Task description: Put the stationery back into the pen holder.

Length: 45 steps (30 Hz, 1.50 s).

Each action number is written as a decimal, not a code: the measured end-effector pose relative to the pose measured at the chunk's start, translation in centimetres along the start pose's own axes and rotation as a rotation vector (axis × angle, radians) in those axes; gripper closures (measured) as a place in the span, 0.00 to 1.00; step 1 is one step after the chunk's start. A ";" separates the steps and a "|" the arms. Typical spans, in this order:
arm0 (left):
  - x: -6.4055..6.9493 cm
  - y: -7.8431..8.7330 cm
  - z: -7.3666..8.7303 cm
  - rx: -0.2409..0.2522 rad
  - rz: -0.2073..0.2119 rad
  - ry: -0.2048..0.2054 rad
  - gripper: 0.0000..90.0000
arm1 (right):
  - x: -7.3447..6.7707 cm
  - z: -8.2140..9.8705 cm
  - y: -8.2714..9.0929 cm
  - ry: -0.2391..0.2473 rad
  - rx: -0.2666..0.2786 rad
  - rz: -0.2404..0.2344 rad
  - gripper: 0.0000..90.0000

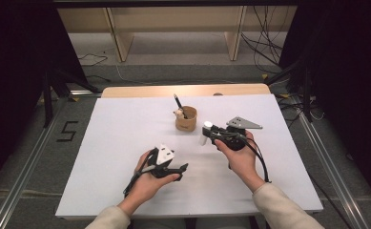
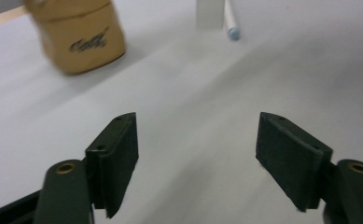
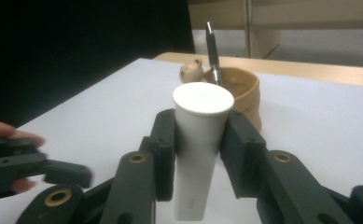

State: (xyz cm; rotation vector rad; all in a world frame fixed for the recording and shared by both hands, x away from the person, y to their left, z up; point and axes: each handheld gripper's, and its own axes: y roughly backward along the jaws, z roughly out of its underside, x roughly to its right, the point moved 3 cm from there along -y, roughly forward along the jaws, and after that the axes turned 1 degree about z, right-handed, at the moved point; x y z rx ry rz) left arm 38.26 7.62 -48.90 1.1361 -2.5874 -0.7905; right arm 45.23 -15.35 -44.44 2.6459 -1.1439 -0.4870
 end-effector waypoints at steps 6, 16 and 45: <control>-2.3 3.0 2.2 0.004 -0.053 0.051 0.27 | 0.2 -1.2 -0.9 0.004 0.016 0.015 0.75; -4.7 5.9 4.8 0.003 -0.124 0.100 0.22 | 0.2 -2.8 -3.1 0.022 0.023 0.028 0.75; -5.5 5.6 5.6 -0.026 -0.141 0.120 0.23 | 1.2 -6.4 -7.6 0.061 0.044 0.109 0.75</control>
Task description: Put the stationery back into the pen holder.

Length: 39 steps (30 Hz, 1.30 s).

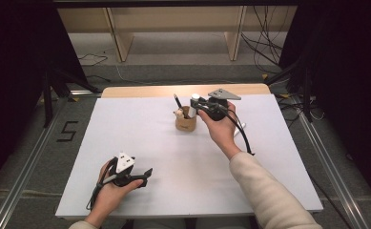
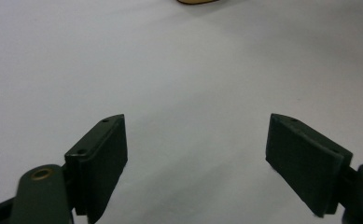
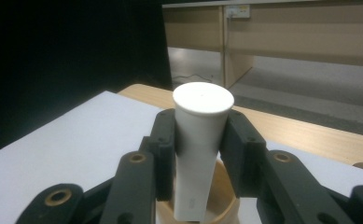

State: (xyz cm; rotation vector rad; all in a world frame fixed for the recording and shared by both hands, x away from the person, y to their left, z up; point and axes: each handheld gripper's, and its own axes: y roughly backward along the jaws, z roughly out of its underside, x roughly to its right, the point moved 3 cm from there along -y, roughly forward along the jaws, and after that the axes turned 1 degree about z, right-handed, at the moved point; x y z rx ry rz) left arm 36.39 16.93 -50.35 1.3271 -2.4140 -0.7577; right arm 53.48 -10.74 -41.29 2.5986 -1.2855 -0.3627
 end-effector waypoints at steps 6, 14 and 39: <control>0.0 -0.1 0.1 -0.005 0.005 -0.002 0.23 | 0.1 0.2 -1.9 0.026 -0.025 0.024 0.75; 0.2 -0.1 0.1 -0.007 0.011 -0.005 0.23 | 0.2 1.2 -3.6 0.055 -0.062 0.053 0.74; 0.6 -0.4 0.2 -0.009 0.024 -0.006 0.23 | 0.2 3.9 -5.7 0.146 -0.173 0.085 0.72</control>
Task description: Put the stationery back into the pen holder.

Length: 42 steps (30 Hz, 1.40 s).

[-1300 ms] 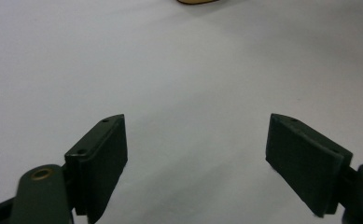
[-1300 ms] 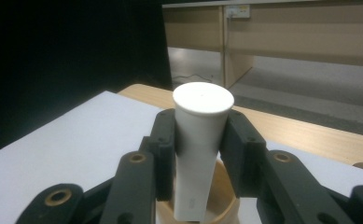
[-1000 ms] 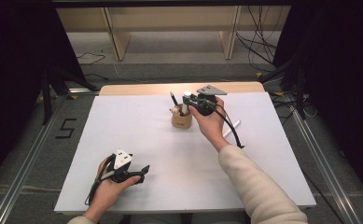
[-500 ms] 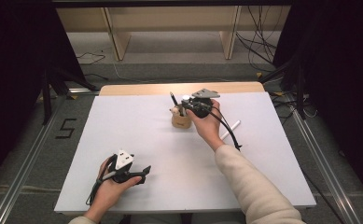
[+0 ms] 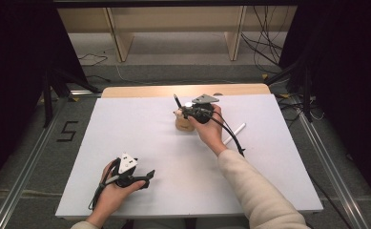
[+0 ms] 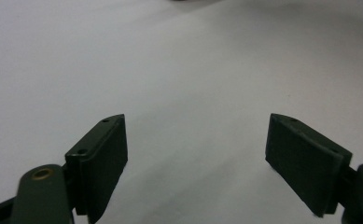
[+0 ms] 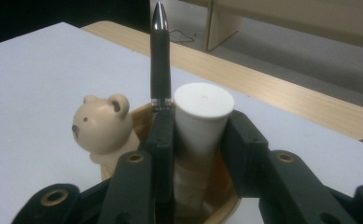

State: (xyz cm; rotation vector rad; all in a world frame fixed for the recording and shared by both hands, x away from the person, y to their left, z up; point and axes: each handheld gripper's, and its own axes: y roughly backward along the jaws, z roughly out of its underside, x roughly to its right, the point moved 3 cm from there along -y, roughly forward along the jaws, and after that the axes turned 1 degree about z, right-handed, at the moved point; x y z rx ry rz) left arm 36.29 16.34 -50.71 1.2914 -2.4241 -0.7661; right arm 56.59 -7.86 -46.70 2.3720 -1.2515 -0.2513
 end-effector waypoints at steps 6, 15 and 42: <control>0.0 0.0 0.0 -0.002 0.000 0.000 0.23 | -0.1 -0.4 0.7 0.009 0.010 -0.021 0.62; 0.0 0.2 0.1 -0.003 -0.002 0.006 0.23 | 2.7 -1.3 4.6 -0.058 0.040 -0.045 0.47; 0.0 -0.1 0.1 -0.002 -0.006 0.007 0.24 | 16.5 7.1 8.7 -0.141 -0.273 0.203 1.00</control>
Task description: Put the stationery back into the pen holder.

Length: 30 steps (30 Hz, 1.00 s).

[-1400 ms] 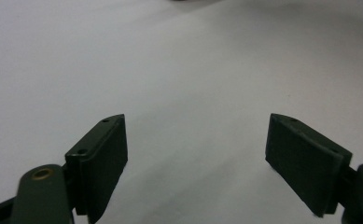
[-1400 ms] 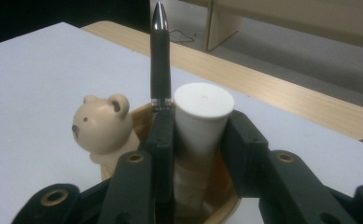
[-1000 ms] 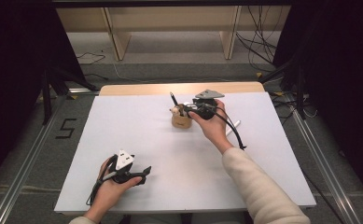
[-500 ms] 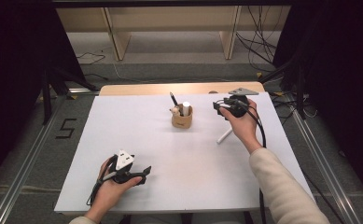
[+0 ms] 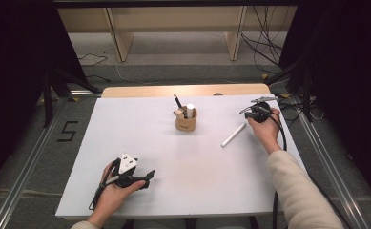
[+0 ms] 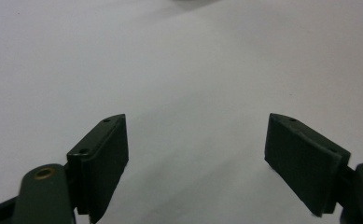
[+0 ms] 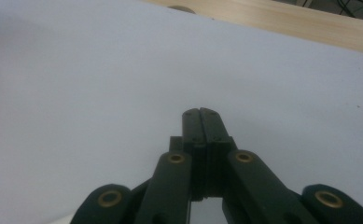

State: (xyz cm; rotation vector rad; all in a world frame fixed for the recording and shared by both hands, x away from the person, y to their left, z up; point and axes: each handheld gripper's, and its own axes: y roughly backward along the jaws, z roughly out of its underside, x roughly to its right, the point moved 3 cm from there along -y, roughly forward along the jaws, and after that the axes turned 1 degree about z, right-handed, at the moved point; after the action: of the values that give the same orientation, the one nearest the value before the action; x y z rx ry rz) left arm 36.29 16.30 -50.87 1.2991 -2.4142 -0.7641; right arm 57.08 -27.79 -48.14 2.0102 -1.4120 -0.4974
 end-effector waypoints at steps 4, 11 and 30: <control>0.0 0.0 0.0 -0.004 0.003 -0.002 0.24 | 0.9 0.5 -0.7 0.076 -0.023 0.024 1.00; 0.0 -0.1 0.1 -0.006 0.002 -0.001 0.24 | 0.9 1.1 -1.8 0.124 -0.048 0.000 1.00; 0.1 -0.1 0.0 -0.007 0.005 -0.002 0.24 | 0.5 1.4 -2.1 0.175 -0.059 -0.039 1.00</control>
State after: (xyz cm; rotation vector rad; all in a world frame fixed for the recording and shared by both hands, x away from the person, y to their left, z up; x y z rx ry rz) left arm 36.31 16.22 -50.97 1.2896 -2.4133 -0.7726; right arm 57.85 -28.14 -50.56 1.9855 -1.2407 -0.3653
